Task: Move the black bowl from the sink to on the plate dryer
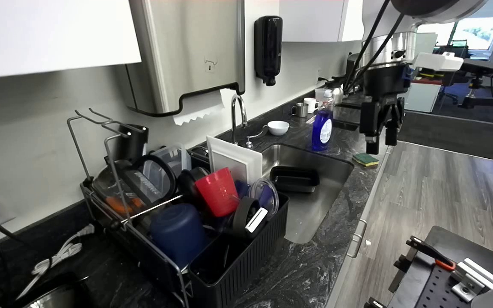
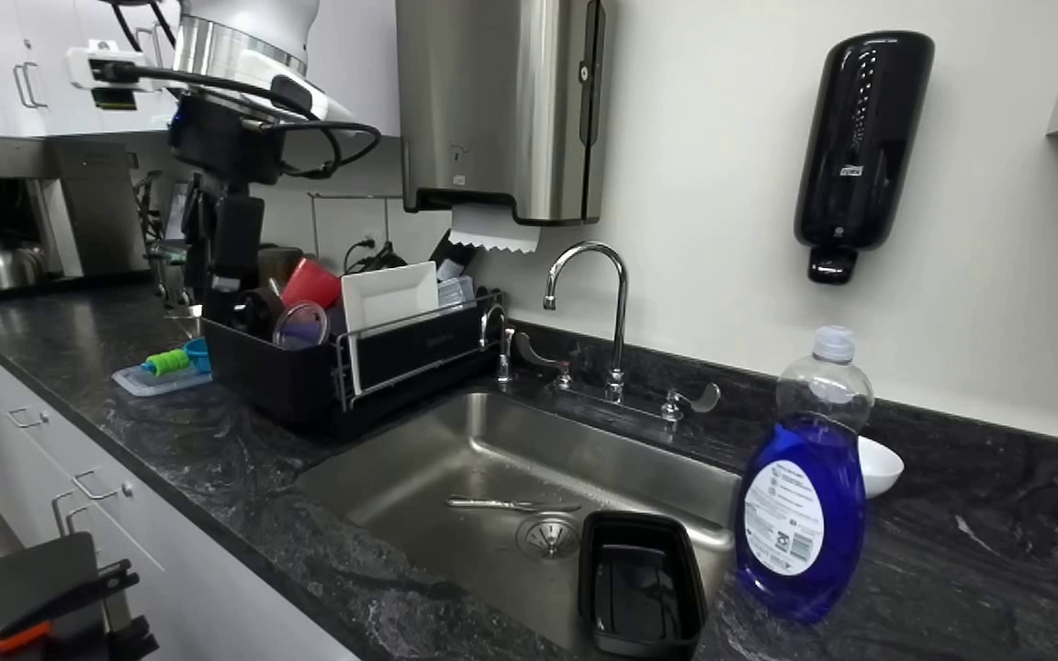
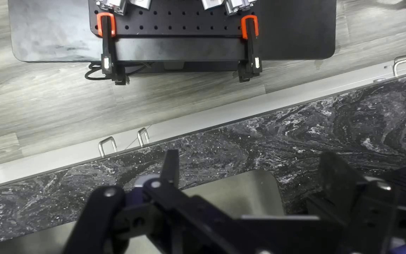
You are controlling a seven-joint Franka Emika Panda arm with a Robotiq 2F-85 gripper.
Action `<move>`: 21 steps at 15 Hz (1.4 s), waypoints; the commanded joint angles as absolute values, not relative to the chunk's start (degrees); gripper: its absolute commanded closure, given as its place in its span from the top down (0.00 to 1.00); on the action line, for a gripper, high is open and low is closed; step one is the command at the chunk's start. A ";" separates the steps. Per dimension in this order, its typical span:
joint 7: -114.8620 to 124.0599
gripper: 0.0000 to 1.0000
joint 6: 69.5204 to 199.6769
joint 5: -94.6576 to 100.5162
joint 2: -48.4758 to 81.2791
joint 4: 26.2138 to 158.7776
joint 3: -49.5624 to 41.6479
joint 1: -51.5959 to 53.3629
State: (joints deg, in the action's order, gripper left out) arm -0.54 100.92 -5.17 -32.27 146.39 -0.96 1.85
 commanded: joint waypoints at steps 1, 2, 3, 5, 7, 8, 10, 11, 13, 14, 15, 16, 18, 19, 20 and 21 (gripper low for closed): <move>-1.11 1.00 101.78 -5.38 -31.04 146.37 -0.77 1.43; -1.00 1.00 102.88 -5.14 -30.32 146.51 -0.67 1.33; -1.04 1.00 103.59 -5.31 -29.51 146.51 -0.79 1.31; -1.36 1.00 106.33 -5.52 -27.16 146.64 -1.12 1.17; -2.79 1.00 110.86 -5.93 -24.67 147.03 -1.75 1.25; -3.50 1.00 113.32 -5.94 -23.00 147.14 -1.97 1.25; -5.49 1.00 117.50 -6.17 -19.57 146.88 -2.64 1.40; -6.94 1.00 119.47 -6.31 -18.04 146.81 -3.01 1.50; -10.80 1.00 122.92 -6.77 -14.99 146.40 -3.81 1.71; -12.92 1.00 124.67 -7.06 -13.67 146.27 -4.16 1.79; -14.66 1.00 126.06 -7.34 -12.49 146.10 -4.40 1.80; -16.51 1.00 127.39 -7.73 -11.31 145.88 -4.64 1.80; -19.53 1.00 129.60 -8.51 -8.81 145.13 -4.98 1.62; -20.75 1.00 130.73 -8.81 -7.49 144.60 -5.04 1.52; -21.82 1.00 131.63 -8.97 -6.26 143.97 -5.05 1.42; -22.46 1.00 133.07 -8.80 -4.57 143.08 -4.95 1.27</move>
